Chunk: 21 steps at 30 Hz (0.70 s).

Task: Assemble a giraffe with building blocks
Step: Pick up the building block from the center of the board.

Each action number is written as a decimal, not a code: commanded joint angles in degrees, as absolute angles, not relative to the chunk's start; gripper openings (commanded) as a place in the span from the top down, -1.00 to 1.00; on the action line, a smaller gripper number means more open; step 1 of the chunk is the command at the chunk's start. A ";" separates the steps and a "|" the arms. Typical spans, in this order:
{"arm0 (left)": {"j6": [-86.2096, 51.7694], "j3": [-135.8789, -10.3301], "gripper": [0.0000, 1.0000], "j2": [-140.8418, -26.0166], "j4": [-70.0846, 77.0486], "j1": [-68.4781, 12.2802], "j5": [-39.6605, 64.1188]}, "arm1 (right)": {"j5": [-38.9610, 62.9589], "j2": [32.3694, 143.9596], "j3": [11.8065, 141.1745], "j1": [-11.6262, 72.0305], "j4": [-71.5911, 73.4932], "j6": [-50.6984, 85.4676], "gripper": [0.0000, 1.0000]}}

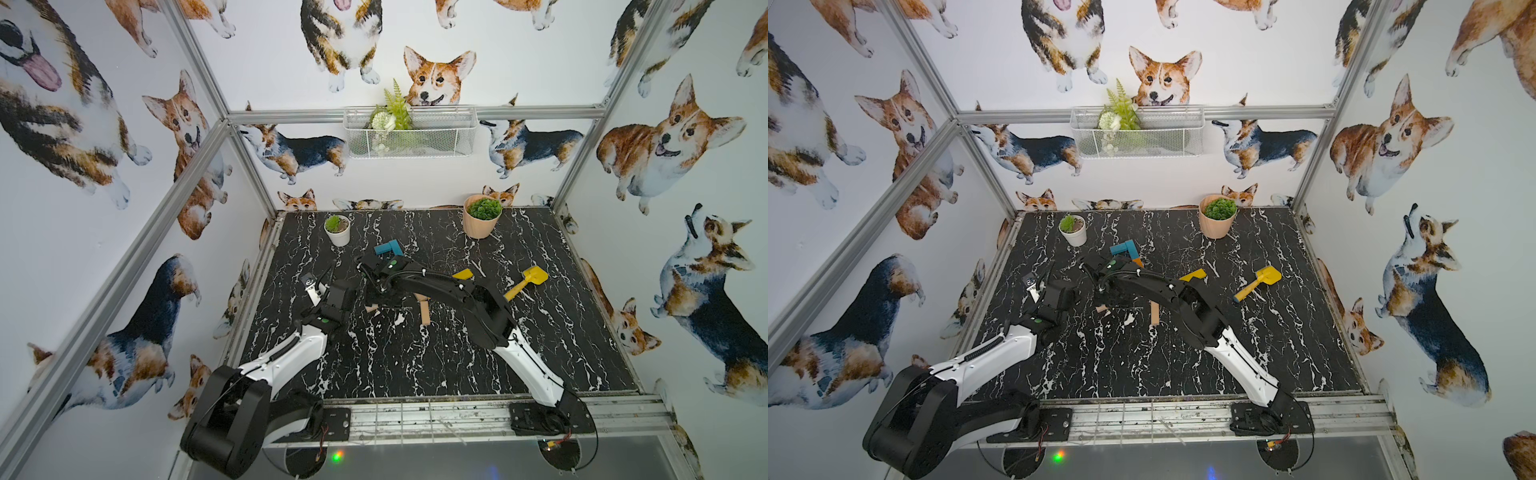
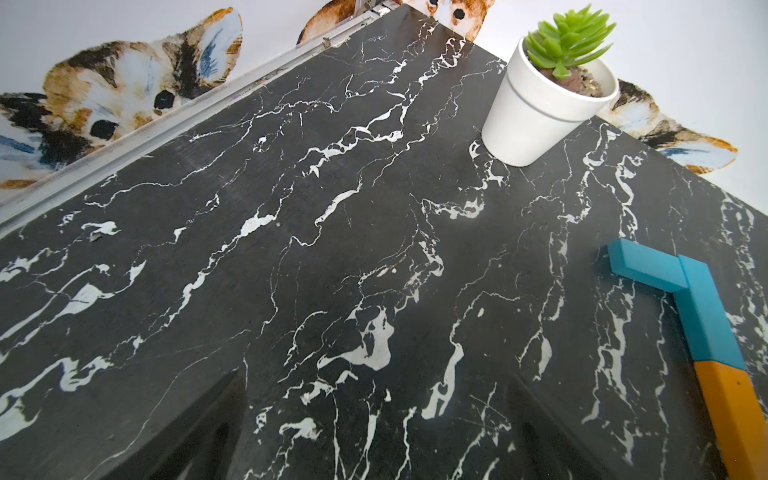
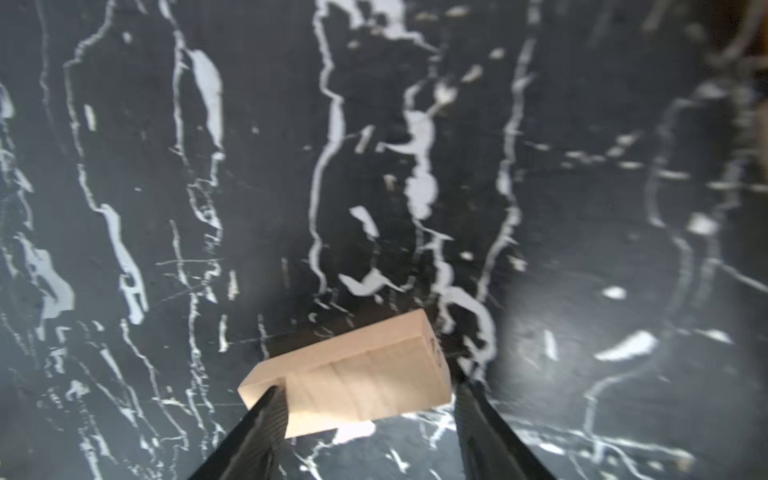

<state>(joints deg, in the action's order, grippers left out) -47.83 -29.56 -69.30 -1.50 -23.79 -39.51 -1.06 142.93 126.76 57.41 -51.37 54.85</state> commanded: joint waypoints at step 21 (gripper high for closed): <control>-46.45 -29.18 -1.00 -68.52 1.30 -23.82 -39.51 | 6.61 133.69 116.43 49.78 -51.18 32.26 -0.25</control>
<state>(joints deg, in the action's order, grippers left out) -46.33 -29.23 -68.86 0.19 -23.92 -39.24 6.00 135.96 117.19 50.70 -52.03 37.54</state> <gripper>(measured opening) 0.999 0.623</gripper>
